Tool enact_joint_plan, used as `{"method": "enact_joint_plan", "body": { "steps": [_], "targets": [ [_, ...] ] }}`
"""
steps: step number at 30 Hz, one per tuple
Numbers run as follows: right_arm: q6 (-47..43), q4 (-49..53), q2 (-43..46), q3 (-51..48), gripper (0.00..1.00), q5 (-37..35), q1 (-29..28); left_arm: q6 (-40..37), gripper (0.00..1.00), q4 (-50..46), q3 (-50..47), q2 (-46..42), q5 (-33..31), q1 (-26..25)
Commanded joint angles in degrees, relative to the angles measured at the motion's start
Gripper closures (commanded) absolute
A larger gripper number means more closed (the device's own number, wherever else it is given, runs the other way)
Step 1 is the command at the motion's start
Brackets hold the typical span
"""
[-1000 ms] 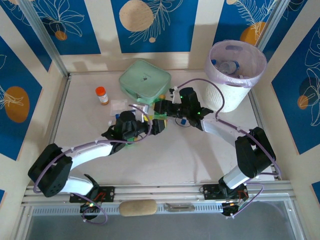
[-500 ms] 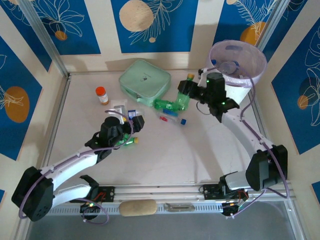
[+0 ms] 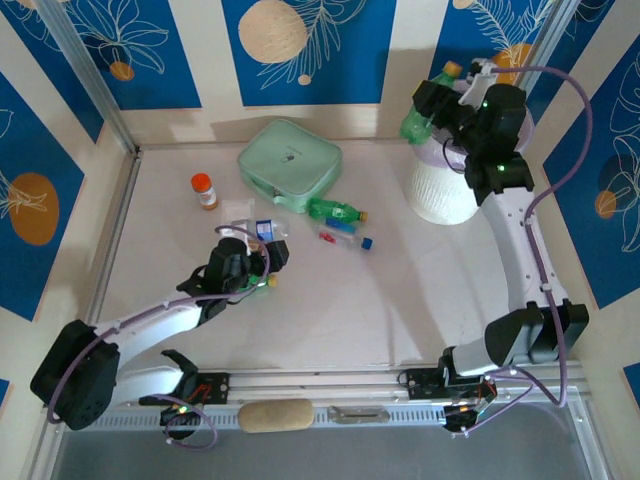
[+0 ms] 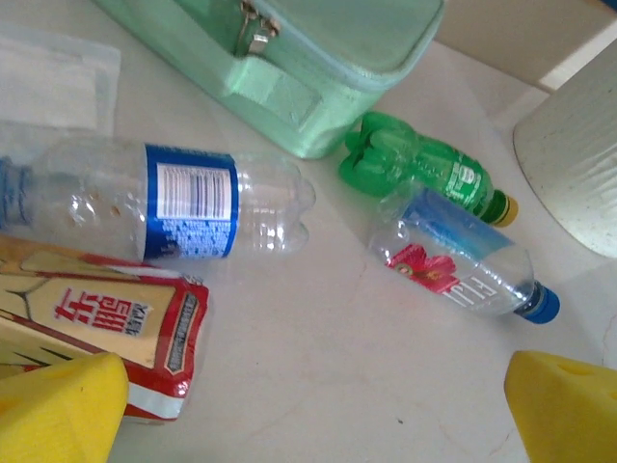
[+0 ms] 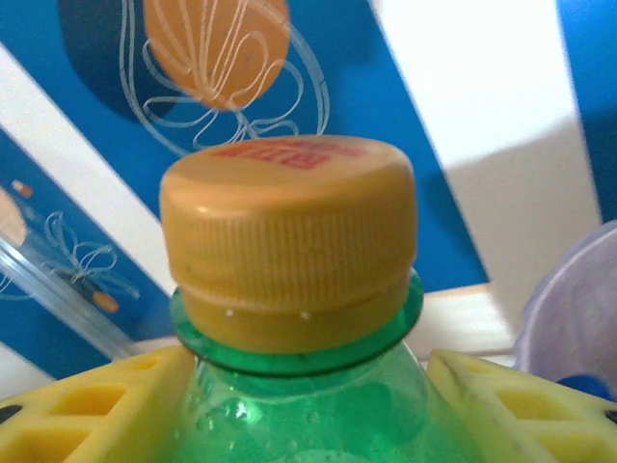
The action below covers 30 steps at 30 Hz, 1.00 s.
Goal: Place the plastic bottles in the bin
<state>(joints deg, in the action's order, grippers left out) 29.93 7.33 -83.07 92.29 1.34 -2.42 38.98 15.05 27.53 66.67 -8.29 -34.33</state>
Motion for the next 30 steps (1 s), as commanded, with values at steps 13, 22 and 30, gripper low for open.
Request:
{"method": "enact_joint_plan", "body": {
  "steps": [13,22,30],
  "targets": [
    [-3.9,10.5,-12.1,13.8,0.54,-10.7,6.7,1.9,0.0,0.7,1.2,-0.5,5.4,0.6],
    [-1.6,14.4,-15.4,13.3,0.53,-9.7,10.1,1.3,0.0,0.2,1.3,-1.1,5.0,0.6],
    [-1.3,14.2,-14.9,12.6,0.45,-9.9,10.2,1.0,0.0,-0.1,1.3,-1.4,5.0,0.6]
  ]
}}
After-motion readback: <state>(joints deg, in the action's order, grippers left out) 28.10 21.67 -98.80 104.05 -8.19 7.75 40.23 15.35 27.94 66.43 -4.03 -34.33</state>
